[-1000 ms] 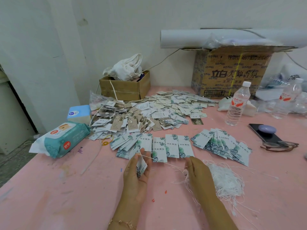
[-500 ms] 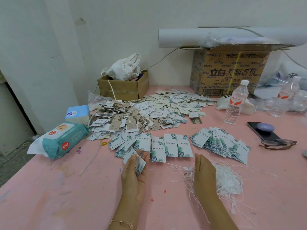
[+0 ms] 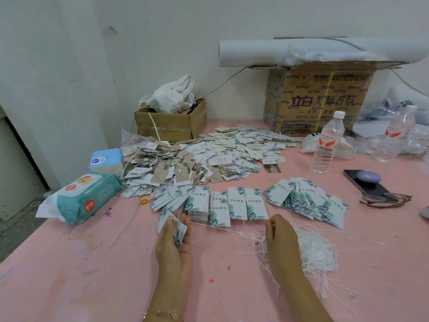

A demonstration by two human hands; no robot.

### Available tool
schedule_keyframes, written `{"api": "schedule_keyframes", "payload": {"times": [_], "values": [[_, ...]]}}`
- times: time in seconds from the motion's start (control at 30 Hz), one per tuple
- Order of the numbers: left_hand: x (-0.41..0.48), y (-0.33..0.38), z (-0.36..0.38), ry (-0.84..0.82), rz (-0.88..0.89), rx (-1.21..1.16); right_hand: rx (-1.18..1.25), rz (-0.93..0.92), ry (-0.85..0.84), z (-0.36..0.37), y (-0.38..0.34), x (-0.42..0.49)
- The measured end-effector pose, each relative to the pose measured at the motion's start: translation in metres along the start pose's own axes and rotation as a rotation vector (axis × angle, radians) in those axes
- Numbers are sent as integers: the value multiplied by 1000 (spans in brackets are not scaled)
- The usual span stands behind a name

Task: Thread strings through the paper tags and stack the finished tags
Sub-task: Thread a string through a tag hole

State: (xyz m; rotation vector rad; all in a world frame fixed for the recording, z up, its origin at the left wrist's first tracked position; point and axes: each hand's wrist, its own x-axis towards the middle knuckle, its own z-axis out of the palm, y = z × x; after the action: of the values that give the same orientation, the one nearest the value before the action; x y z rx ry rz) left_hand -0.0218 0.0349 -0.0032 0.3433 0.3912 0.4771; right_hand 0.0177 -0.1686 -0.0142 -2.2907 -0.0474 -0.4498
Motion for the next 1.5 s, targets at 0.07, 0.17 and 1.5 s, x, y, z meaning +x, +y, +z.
{"api": "schedule_keyframes", "payload": {"times": [0.07,0.17,1.5], "values": [[0,-1,1,0,-11,4,-44,-8,12,0,-2,-2],[-3,-5,3,-24,-39,46,-148,-178,95,0,-4,-4],[-16,-29,-3,-355,272,1179,141,-156,118,3,-7,-5]]}}
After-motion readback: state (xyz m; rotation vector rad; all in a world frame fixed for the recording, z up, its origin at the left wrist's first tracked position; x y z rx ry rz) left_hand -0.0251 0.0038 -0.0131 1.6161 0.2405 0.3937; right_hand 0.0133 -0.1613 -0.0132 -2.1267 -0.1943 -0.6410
